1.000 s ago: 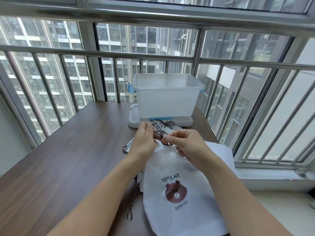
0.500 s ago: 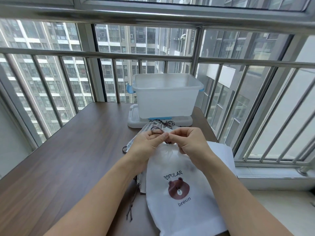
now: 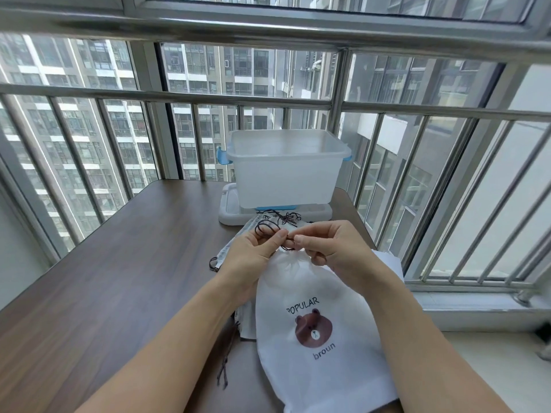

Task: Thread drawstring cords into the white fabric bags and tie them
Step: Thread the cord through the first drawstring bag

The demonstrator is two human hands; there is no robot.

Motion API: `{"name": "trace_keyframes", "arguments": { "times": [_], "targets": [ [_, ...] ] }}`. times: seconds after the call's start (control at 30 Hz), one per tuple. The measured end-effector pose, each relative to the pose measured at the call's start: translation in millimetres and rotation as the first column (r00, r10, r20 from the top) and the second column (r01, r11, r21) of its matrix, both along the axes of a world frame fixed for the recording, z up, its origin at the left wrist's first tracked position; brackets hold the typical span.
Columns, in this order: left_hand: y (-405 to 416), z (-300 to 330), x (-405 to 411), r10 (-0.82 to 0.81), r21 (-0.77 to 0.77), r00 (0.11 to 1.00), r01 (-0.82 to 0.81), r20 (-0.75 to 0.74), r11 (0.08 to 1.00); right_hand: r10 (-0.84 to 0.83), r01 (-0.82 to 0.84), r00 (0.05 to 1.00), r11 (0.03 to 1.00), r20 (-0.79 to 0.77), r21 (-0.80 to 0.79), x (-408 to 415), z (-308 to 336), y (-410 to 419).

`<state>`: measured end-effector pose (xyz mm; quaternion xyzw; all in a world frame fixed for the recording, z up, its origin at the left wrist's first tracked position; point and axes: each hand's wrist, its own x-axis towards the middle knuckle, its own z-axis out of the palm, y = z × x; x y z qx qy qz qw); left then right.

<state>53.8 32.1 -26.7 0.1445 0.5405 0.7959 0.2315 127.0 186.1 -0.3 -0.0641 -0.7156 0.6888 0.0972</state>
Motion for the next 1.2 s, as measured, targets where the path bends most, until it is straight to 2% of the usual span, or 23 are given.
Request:
{"name": "trace_keyframes", "arguments": {
  "times": [0.07, 0.17, 0.27, 0.37, 0.47, 0.77, 0.9, 1.07, 1.2],
  "targets": [
    [1.2, -0.4, -2.1, 0.020, -0.024, 0.996, -0.022, -0.089, 0.999, -0.018, 0.020, 0.999, 0.999, 0.027, -0.050, 0.4, 0.9, 5.7],
    [1.4, -0.7, -3.3, 0.051, -0.100, 0.956, -0.083, -0.289, 0.992, -0.040, 0.041, 0.998, 0.999, 0.047, -0.026, 1.2, 0.0, 8.1],
    [1.6, -1.7, -3.4, 0.049, -0.144, 0.917, -0.115, -0.395, 0.983, -0.025, 0.026, 0.998, 0.999, 0.057, -0.020, 1.8, -2.0, 10.2],
    [1.7, -4.3, -5.4, 0.064, -0.164, 0.911, -0.142, -0.408, 0.976, 0.020, -0.017, 0.998, 0.998, 0.059, -0.055, 3.3, -1.7, 11.6],
    [1.2, -5.3, -6.5, 0.078, -0.155, 0.920, -0.148, -0.385, 0.977, 0.030, -0.030, 0.998, 1.000, 0.051, 0.001, 4.7, -0.8, 11.0],
    [-1.5, -1.3, -4.0, 0.093, -0.043, 0.979, -0.102, -0.181, 0.994, -0.068, 0.064, 0.998, 0.978, 0.016, 0.197, -3.7, -9.6, -4.6],
    [-2.4, -0.6, -4.2, 0.076, -0.012, 0.985, -0.079, -0.157, 0.997, -0.046, 0.050, 0.999, 0.982, -0.029, 0.181, -4.5, -11.0, -7.7],
    [-4.4, 0.8, -2.9, 0.117, -0.053, 0.955, -0.137, -0.272, 0.989, -0.104, 0.120, 0.988, 0.983, -0.119, 0.141, -6.6, -11.6, -13.1],
    [-4.9, 2.1, -2.5, 0.087, -0.154, 0.840, -0.198, -0.535, 0.968, -0.174, 0.194, 0.976, 0.966, -0.129, 0.169, -9.8, -16.1, -12.5]
  ]
}}
